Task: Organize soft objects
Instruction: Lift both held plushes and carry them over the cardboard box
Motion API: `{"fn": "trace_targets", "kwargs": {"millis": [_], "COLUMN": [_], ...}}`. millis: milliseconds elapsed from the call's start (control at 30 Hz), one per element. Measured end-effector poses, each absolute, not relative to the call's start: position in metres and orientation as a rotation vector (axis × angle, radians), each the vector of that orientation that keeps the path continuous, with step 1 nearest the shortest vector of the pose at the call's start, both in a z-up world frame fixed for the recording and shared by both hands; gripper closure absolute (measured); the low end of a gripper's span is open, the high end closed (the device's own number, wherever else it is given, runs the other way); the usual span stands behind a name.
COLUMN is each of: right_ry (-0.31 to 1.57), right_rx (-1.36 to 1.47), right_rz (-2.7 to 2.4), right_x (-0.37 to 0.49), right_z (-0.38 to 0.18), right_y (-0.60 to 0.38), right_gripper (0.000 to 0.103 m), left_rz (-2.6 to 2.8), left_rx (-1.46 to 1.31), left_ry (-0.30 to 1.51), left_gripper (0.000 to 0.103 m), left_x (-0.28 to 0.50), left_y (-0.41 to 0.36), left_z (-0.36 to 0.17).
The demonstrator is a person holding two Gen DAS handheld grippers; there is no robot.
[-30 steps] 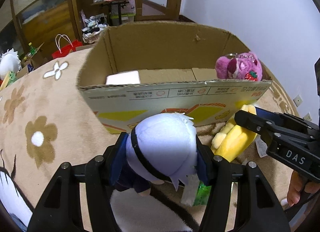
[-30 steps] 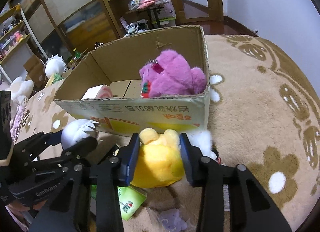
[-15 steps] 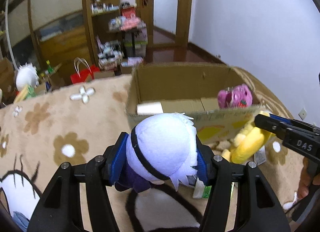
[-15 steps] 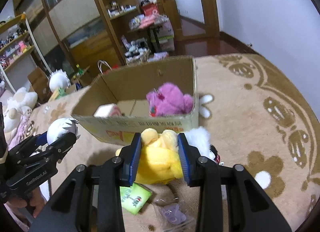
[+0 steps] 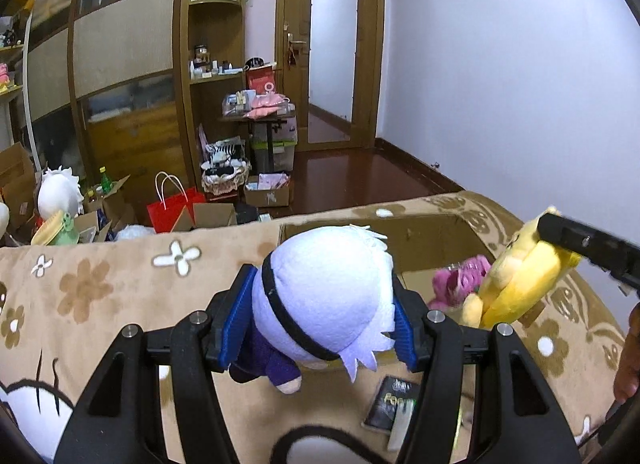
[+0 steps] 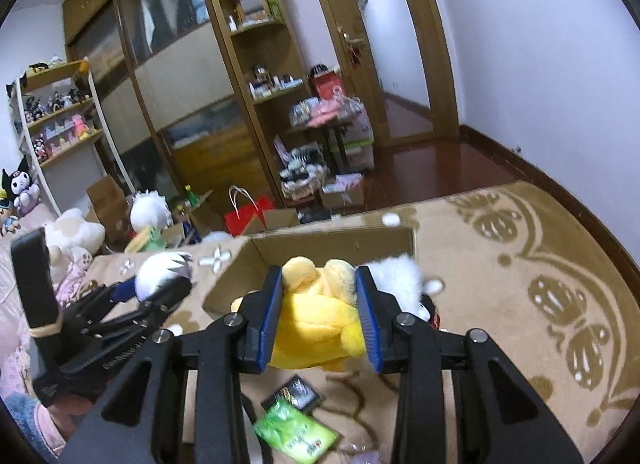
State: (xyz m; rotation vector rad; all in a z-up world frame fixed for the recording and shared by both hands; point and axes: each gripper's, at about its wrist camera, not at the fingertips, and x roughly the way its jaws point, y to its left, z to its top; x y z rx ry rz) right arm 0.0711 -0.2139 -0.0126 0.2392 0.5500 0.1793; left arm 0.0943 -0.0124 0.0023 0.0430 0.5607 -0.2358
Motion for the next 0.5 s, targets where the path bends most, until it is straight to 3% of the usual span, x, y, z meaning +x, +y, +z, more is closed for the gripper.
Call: {"fn": "trace_targets", "kwargs": {"millis": [300, 500], "right_ry": [0.453, 0.468], "right_rx": [0.182, 0.176], "right_rz": [0.195, 0.204], "right_x": [0.103, 0.12], "right_z": [0.027, 0.013], "right_y": [-0.21, -0.209], "right_gripper": [0.065, 0.065], "left_rz": [-0.241, -0.257], "left_rx": [0.056, 0.052], "left_ry": [0.558, 0.571], "left_gripper": [0.044, 0.044], "left_x": [0.123, 0.14], "left_y": [-0.022, -0.027], "left_z": [0.006, -0.002]}}
